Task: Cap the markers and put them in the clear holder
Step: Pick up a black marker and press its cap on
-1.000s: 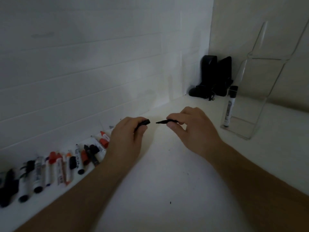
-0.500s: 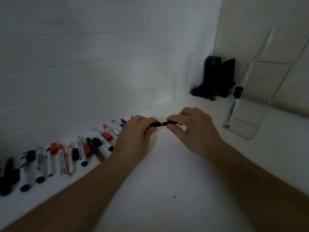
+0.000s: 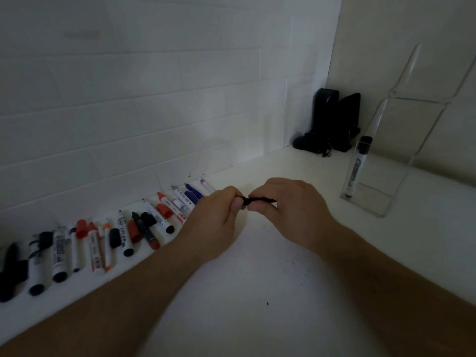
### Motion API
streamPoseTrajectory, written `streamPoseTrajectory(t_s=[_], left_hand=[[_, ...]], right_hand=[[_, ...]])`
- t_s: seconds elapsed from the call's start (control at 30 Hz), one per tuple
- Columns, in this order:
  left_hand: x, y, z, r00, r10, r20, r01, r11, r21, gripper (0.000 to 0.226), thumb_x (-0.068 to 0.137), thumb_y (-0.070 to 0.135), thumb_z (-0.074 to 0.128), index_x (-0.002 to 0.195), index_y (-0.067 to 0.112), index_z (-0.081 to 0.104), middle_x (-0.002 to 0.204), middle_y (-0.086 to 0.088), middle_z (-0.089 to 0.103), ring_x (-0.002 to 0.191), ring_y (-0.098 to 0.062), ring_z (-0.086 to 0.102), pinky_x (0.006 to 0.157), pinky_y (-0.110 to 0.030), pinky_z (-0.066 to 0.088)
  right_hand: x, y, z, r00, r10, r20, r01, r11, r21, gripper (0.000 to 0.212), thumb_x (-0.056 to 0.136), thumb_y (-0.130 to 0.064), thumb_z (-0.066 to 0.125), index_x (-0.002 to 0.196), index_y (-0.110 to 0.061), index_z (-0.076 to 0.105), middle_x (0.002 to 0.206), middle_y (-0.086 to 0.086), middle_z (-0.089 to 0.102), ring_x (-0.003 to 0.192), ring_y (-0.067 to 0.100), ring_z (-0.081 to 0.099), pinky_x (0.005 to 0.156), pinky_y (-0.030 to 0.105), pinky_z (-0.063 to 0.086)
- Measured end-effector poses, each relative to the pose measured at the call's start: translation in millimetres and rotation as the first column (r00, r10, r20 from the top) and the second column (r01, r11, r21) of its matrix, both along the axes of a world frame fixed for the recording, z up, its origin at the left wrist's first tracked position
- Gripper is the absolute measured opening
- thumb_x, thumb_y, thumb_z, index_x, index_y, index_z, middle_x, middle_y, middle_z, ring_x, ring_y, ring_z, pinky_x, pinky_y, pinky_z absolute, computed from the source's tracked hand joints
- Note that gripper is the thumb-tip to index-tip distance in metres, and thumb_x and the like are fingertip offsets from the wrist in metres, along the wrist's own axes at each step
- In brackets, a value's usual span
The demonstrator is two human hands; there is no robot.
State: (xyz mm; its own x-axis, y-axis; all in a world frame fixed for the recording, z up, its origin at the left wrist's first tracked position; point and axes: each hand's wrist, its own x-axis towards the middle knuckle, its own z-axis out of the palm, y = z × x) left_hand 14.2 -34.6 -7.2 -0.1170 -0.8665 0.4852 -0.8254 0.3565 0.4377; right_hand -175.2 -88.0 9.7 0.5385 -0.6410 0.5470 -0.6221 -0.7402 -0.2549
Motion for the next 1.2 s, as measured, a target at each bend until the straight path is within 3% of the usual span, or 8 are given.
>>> streamPoseTrajectory(t_s=[0.23,0.37,0.53,0.63,0.77,0.9,1.0,1.2], left_hand=[[-2,-3,-2,1.0,-0.006,0.003,0.006,0.999,-0.031,0.025,0.106,0.031,0.037,0.097,0.018,0.055,0.078,0.004,0.055,0.069,-0.01,0.048,0.058,-0.028,0.031],[-6,-7,-2,1.0,-0.026,-0.013,0.026,0.999,-0.026,0.024,0.105,0.029,0.042,0.1,0.015,0.06,0.086,0.002,0.059,0.076,-0.012,0.051,0.066,-0.027,0.035],[-4,-4,1,0.988,0.01,-0.152,-0.01,1.0,0.001,0.019,0.099,0.036,0.053,0.117,0.03,0.055,0.086,0.013,0.058,0.078,-0.002,0.053,0.065,-0.017,0.034],[-3,0,0,0.991,-0.04,-0.125,0.033,0.998,-0.052,0.027,0.098,0.032,0.055,0.124,0.033,0.05,0.086,0.014,0.055,0.079,-0.003,0.051,0.07,-0.021,0.041],[-9,6,-2,0.977,-0.137,0.165,0.164,0.973,-0.164,0.03,0.095,0.027,0.055,0.125,0.031,0.052,0.097,0.012,0.055,0.091,-0.008,0.05,0.08,-0.029,0.046],[-27,15,3,0.936,-0.214,0.279,0.278,0.936,-0.214,0.03,0.092,0.022,0.056,0.12,0.032,0.056,0.107,0.01,0.058,0.094,-0.011,0.053,0.08,-0.031,0.047],[-35,19,2,0.906,-0.281,0.315,0.35,0.918,-0.188,0.033,0.091,0.019,0.056,0.121,0.032,0.055,0.109,0.011,0.058,0.096,-0.011,0.053,0.081,-0.03,0.048],[-27,19,0,0.915,-0.263,0.307,0.33,0.924,-0.191,0.031,0.092,0.02,0.056,0.119,0.034,0.057,0.11,0.013,0.056,0.098,-0.008,0.051,0.083,-0.03,0.049]], right_hand=[[6,3,-5,0.998,0.013,0.053,-0.015,0.999,0.035,0.024,0.098,-0.048,0.053,0.106,-0.033,0.07,0.092,-0.012,0.068,0.081,0.008,0.06,0.075,0.036,0.052],[7,7,1,0.978,-0.154,-0.139,0.136,0.982,-0.132,0.019,0.097,-0.052,0.052,0.108,-0.039,0.06,0.089,-0.014,0.064,0.094,0.013,0.053,0.091,0.041,0.038],[-4,10,18,0.976,-0.169,-0.138,0.167,0.986,-0.025,0.01,0.098,-0.036,0.06,0.104,-0.031,0.065,0.079,-0.012,0.049,0.089,0.017,0.044,0.081,0.041,0.044],[-18,7,42,0.969,-0.246,0.015,0.242,0.963,0.115,0.007,0.097,-0.032,0.064,0.102,-0.028,0.063,0.084,-0.011,0.05,0.078,0.009,0.048,0.069,0.026,0.042],[-58,8,96,0.866,-0.359,0.349,0.366,0.929,0.049,0.014,0.093,-0.029,0.069,0.103,-0.029,0.061,0.081,-0.008,0.062,0.068,0.001,0.055,0.063,0.005,0.039],[-109,11,140,0.781,-0.4,0.48,0.502,0.859,-0.1,0.041,0.094,-0.021,0.066,0.132,-0.026,0.049,0.101,-0.011,0.064,0.072,0.002,0.06,0.072,0.024,0.05],[-134,6,137,0.779,-0.489,0.394,0.561,0.823,-0.088,0.057,0.096,-0.019,0.064,0.144,-0.034,0.036,0.099,-0.006,0.063,0.077,0.015,0.065,0.075,0.029,0.052],[-140,-19,91,0.707,-0.706,-0.053,0.7,0.708,-0.091,0.031,0.103,-0.036,0.05,0.133,-0.029,0.047,0.1,0.009,0.064,0.095,0.031,0.057,0.079,0.038,0.04]])
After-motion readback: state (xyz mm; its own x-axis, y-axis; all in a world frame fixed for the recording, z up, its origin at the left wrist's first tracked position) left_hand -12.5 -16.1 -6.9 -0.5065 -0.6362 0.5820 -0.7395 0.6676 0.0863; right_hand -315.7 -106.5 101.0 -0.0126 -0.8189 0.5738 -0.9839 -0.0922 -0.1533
